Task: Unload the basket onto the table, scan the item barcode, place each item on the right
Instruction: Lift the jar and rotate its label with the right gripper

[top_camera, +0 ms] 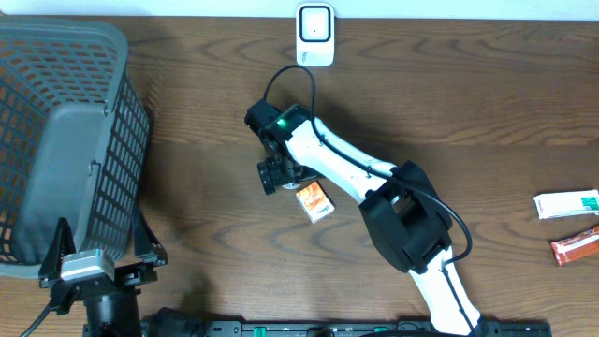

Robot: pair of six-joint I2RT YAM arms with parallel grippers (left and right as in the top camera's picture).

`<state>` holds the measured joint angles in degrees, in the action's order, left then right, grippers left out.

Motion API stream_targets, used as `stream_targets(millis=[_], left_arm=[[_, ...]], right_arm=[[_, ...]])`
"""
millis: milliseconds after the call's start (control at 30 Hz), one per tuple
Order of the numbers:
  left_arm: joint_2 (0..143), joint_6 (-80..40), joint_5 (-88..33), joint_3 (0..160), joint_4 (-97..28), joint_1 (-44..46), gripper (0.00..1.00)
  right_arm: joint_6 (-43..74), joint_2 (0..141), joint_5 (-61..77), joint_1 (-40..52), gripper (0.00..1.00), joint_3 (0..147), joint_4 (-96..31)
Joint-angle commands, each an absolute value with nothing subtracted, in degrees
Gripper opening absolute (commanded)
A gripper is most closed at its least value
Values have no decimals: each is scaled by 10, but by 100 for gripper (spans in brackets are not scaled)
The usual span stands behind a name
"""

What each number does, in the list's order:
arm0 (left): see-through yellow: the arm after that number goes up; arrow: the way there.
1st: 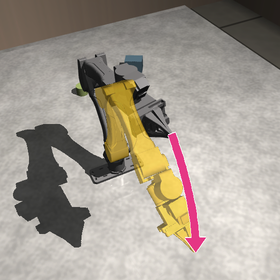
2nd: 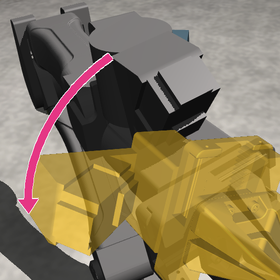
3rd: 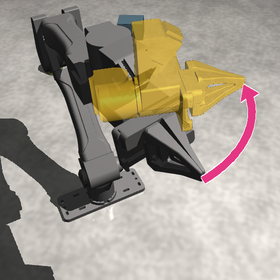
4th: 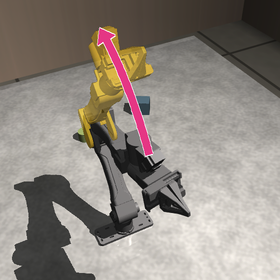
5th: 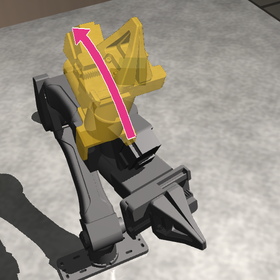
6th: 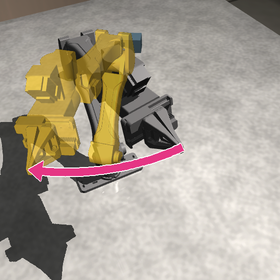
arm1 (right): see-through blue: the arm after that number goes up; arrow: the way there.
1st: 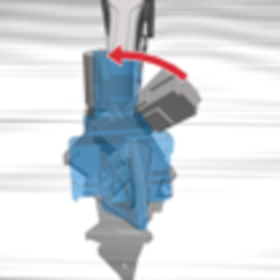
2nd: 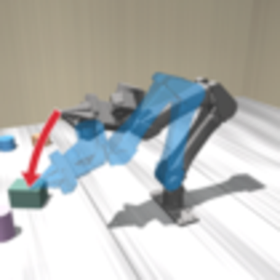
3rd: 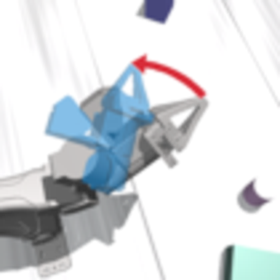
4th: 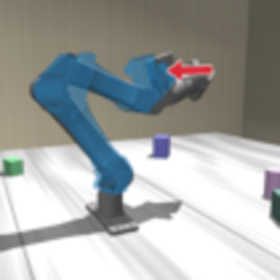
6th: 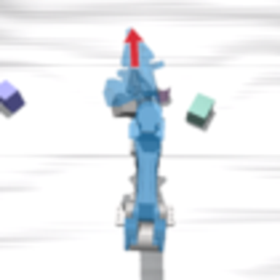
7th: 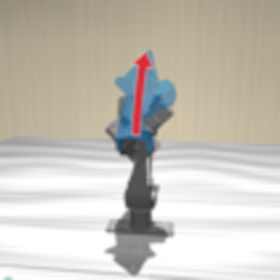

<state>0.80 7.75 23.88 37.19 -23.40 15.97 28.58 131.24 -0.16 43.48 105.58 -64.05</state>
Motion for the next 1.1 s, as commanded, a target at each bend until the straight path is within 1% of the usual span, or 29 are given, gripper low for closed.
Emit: stream_targets(millis=[0,233,400,433,467,500,567,600,633,700,800,867,967,1000,1033,1067], left_arm=[[1,85,236,361,-233,162,91],[1,85,236,360,-233,162,91],[1,85,236,360,-233,162,91],[1,85,236,360,-233,162,91],[1,85,236,360,-233,162,91],[1,85,236,360,-233,162,91],[1,85,236,360,-233,162,91],[1,85,236,360,-233,162,91],[1,85,236,360,-233,162,91],[1,85,236,360,-233,162,91],[1,85,236,360,-233,162,91],[1,85,236,360,-233,162,91],[1,85,236,360,-233,162,91],[1,85,236,360,-233,162,91],[1,85,236,360,-233,162,91],[1,85,236,360,-233,162,91]], right_arm=[[356,1313,32,416,95,1061,-639],[388,1313,88,386,87,1061,-639],[399,1313,89,386,86,1062,-637],[416,1313,89,386,84,1062,-637],[428,1313,89,386,82,1062,-636],[428,1313,89,386,77,1062,-632],[396,1313,82,387,65,1062,-624],[396,1313,74,387,62,1062,-627],[396,1313,55,387,54,1062,-637],[392,1313,36,387,50,1062,-652],[310,1313,35,388,51,1062,-654],[217,1312,35,391,53,1062,-654],[196,1308,35,396,63,1062,-656],[198,1306,35,397,72,1063,-659],[221,1305,34,397,91,1069,-671],[230,1305,35,397,94,1074,-679]])
